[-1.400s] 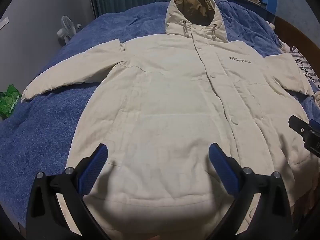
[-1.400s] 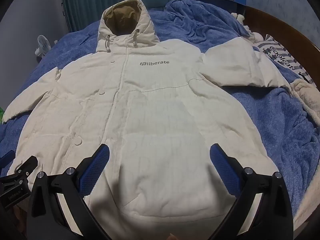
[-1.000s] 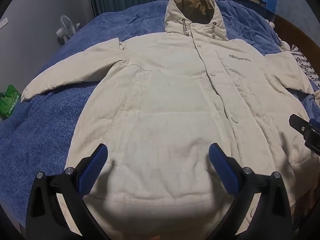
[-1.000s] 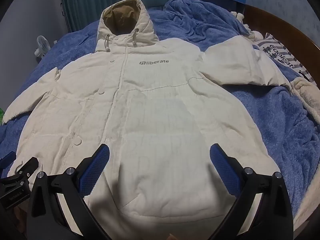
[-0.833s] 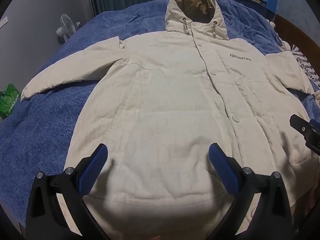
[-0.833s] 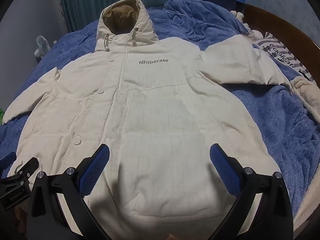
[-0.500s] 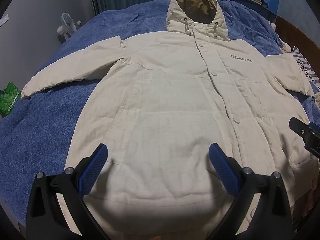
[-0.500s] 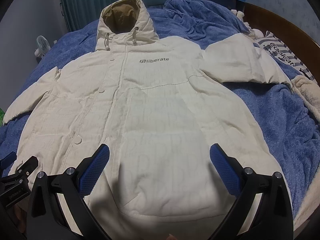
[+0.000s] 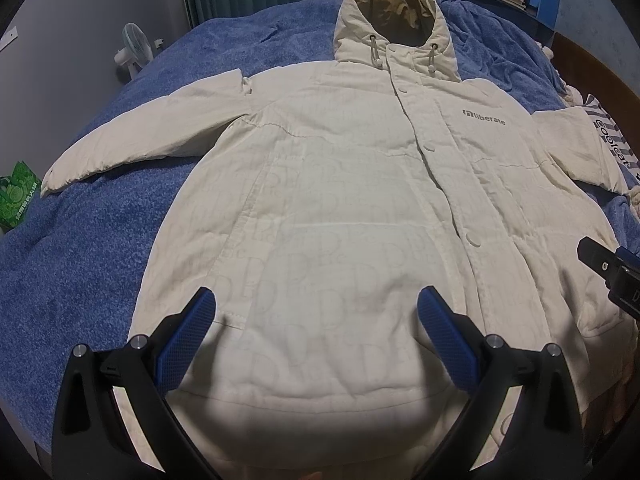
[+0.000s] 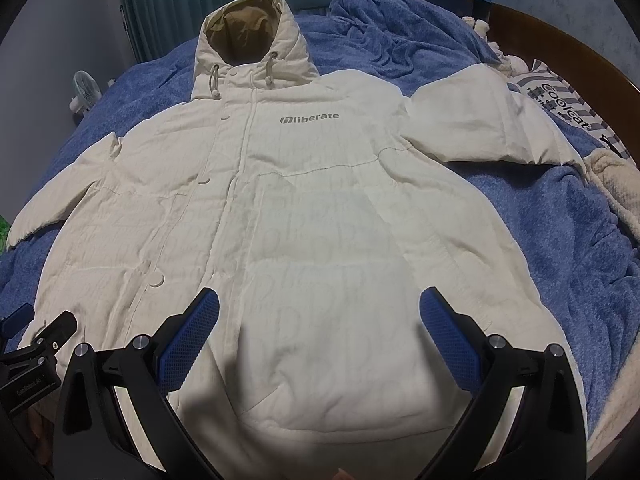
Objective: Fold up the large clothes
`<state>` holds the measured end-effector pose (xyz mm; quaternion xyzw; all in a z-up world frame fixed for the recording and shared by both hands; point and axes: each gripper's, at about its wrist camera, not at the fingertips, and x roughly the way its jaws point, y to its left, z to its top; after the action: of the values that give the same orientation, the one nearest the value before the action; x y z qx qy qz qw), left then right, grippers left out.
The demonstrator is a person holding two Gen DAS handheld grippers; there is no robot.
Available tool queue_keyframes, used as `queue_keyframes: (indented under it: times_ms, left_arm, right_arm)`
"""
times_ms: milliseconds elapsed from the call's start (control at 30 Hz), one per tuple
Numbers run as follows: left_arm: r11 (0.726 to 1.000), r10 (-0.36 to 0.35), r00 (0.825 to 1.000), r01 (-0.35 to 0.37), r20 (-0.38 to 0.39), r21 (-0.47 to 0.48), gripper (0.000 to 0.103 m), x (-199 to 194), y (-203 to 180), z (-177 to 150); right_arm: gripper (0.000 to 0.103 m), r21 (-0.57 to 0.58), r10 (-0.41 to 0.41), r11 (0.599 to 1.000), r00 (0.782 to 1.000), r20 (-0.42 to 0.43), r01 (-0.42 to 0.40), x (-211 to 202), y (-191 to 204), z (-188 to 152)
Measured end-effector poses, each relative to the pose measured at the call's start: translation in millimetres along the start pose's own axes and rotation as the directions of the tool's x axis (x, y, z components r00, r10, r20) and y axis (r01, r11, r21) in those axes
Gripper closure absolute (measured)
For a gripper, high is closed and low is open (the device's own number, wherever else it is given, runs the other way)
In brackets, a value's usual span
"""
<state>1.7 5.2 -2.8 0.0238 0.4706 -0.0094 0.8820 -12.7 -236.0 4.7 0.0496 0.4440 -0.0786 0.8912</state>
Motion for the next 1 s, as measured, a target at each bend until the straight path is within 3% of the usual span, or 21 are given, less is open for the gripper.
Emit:
queue_keyframes:
  times_ms: [1000]
  left_arm:
    - [1.000, -0.007, 1.000, 0.006, -0.017, -0.014, 0.007, 3.7, 1.1, -0.4]
  right_arm:
    - [0.006, 0.011, 0.008, 1.000, 1.000, -0.012, -0.008, 3.3, -2.7, -1.7]
